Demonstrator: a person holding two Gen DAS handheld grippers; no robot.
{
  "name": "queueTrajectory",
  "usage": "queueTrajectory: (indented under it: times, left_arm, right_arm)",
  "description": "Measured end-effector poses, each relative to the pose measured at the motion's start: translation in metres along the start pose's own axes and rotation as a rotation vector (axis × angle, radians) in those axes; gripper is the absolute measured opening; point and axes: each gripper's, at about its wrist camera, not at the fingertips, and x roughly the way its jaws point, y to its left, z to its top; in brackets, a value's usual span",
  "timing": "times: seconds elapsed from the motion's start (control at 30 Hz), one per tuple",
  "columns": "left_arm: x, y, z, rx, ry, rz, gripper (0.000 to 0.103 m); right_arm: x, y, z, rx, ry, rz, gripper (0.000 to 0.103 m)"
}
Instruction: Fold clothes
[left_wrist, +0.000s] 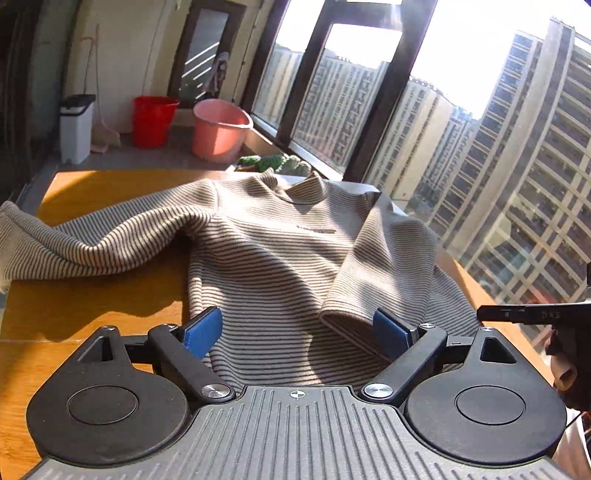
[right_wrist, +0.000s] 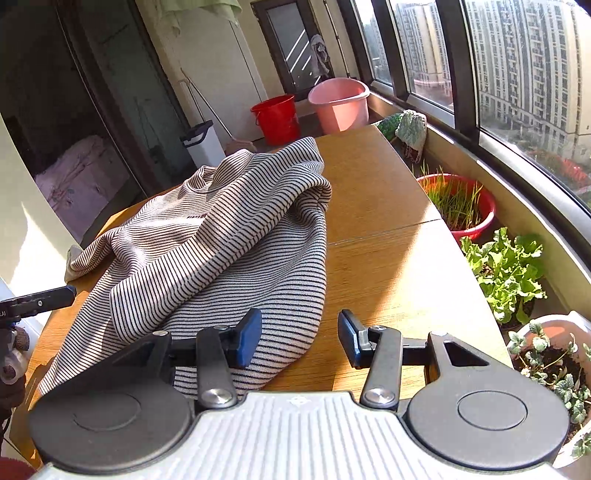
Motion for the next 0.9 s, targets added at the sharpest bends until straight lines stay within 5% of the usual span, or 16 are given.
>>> queueTrajectory:
  times: [0.23, 0.37, 0.43, 0.53, 0.7, 0.9]
  left_arm:
    - [0.005, -0.016, -0.030, 0.021, 0.069, -0.046, 0.098]
    - [0.000, -0.015, -0.030, -0.004, 0.070, -0.042, 0.099]
    - [-0.002, -0.014, -0.030, -0.012, 0.066, -0.043, 0.100]
    - [-0.003, -0.013, -0.030, -0.020, 0.056, -0.049, 0.101]
    - [0.000, -0.018, -0.029, 0.008, 0.054, -0.033, 0.103]
    - [0.004, -0.018, -0.027, 0.001, 0.048, -0.019, 0.103]
  right_arm:
    - [0.011, 0.023, 0.010, 0.181, 0.013, 0.274, 0.046]
    - [-0.019, 0.063, 0.048, 0.092, -0.149, 0.492, 0.045]
    - [-0.042, 0.078, 0.061, -0.006, -0.230, 0.472, 0.045]
    - [-0.061, 0.088, 0.059, -0.152, -0.273, 0.315, 0.045]
    - [-0.069, 0.076, 0.008, -0.318, -0.147, 0.044, 0.047]
    - [-0.074, 0.068, -0.053, -0.466, 0.012, -0.133, 0.052]
